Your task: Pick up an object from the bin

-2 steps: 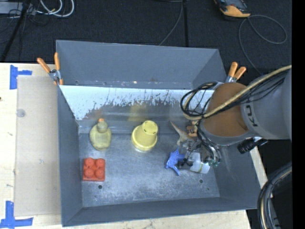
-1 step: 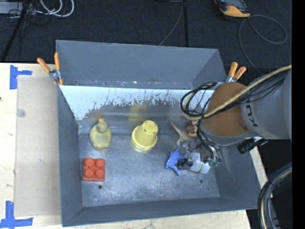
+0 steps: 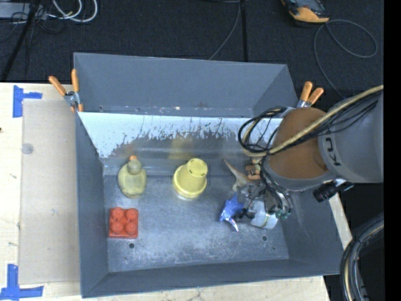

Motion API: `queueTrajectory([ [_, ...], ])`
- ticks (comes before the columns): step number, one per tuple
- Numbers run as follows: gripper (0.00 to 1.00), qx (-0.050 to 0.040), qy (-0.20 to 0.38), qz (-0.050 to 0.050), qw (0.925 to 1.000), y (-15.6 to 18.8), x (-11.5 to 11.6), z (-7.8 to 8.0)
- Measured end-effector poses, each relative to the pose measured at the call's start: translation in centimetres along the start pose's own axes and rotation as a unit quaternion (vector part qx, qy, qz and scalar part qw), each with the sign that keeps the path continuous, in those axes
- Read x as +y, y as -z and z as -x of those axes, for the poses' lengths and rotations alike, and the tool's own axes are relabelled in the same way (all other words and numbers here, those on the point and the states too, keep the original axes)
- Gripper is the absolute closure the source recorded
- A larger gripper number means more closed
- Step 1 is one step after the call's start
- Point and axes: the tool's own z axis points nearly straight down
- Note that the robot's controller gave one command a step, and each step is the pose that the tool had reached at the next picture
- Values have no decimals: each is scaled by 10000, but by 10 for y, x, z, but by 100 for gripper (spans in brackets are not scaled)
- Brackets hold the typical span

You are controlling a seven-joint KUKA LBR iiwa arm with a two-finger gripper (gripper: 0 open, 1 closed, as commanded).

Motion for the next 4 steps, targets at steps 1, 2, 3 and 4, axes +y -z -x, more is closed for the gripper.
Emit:
queueTrajectory([
  [1, 100, -1, 0, 1, 10000, 13, 0, 0],
  [2, 100, -15, 5, 2, 10000, 24, 0, 1],
  [3, 100, 19, 7, 1, 10000, 35, 0, -1],
  [4, 100, 6, 12, 4, 10000, 56, 0, -1],
])
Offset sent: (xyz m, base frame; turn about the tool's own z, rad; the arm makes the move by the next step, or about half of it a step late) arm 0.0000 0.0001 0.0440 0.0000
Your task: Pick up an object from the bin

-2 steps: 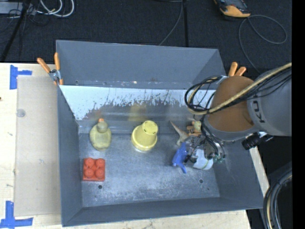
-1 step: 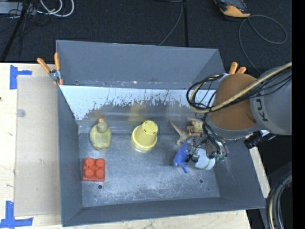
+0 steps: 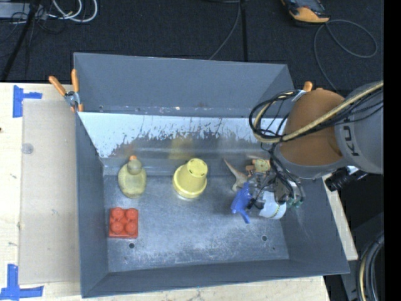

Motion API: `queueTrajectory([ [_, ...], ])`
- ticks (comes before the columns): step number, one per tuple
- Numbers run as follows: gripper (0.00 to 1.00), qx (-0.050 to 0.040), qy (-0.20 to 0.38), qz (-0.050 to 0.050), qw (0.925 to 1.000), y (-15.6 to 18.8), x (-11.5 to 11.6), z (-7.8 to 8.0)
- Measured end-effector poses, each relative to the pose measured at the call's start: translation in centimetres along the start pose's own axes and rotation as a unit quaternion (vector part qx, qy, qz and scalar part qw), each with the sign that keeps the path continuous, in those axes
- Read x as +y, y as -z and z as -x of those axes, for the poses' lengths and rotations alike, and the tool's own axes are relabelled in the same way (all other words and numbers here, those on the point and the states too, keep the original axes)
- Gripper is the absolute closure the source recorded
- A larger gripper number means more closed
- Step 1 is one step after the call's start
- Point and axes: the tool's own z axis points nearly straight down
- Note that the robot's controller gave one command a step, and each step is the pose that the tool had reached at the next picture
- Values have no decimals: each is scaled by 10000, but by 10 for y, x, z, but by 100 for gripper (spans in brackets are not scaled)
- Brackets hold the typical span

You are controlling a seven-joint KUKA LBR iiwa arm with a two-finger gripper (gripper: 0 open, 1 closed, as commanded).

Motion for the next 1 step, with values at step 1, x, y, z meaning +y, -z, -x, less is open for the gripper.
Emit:
queueTrajectory([
  [1, 100, -31, 1, 1, 10000, 11, 0, 2],
])
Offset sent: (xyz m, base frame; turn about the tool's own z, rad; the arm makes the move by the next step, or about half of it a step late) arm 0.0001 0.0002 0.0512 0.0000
